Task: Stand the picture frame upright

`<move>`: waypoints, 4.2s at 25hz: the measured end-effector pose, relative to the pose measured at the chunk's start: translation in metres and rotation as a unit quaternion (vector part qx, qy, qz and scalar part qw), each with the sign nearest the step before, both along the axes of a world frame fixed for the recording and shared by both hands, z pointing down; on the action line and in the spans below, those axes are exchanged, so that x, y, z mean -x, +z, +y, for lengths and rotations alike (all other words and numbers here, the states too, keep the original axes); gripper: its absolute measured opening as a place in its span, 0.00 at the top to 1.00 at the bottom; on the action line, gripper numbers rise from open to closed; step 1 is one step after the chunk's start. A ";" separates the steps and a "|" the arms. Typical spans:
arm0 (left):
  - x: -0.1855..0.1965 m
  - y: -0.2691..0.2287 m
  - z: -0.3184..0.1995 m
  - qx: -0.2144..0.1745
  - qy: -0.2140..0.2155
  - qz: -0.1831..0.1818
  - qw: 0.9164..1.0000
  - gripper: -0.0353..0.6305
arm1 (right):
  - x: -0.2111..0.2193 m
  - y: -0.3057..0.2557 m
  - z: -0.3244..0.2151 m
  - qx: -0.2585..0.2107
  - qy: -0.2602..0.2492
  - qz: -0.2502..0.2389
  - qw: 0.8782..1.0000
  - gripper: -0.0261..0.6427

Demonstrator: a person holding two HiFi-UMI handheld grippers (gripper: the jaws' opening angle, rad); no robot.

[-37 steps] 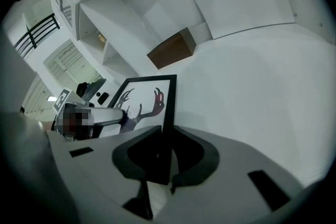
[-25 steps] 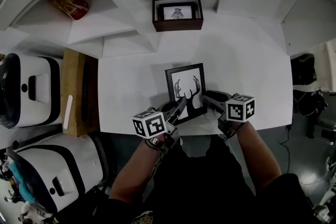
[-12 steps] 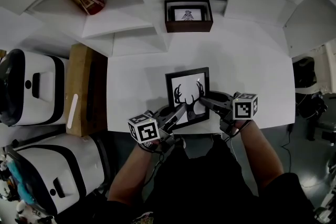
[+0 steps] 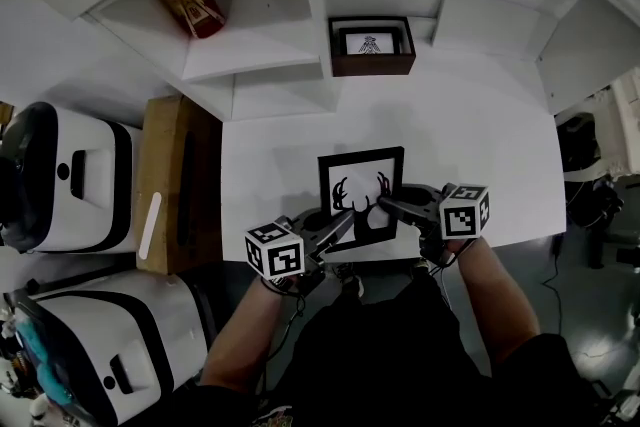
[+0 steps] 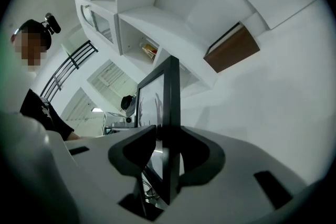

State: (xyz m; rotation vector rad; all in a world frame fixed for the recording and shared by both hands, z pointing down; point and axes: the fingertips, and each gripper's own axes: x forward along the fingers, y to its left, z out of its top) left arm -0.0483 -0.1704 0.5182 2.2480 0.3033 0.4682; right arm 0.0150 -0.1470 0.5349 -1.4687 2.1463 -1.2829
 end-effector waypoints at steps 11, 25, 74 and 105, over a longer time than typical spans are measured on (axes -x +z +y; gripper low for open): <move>0.015 0.003 -0.026 -0.106 0.026 -0.033 0.993 0.77 | 0.019 -0.014 -0.011 -0.004 0.009 0.071 0.997 0.80; 0.008 0.008 -0.068 -0.247 0.034 -0.086 0.965 0.65 | 0.017 -0.024 -0.042 0.006 -0.029 0.178 0.984 0.81; -0.091 0.045 -0.202 -0.342 0.004 -0.112 0.933 0.62 | -0.080 0.018 -0.172 0.014 -0.045 0.278 0.960 0.79; -0.051 0.044 -0.223 -0.349 -0.040 -0.111 0.930 0.60 | -0.096 0.023 -0.148 0.033 -0.019 0.282 0.959 0.73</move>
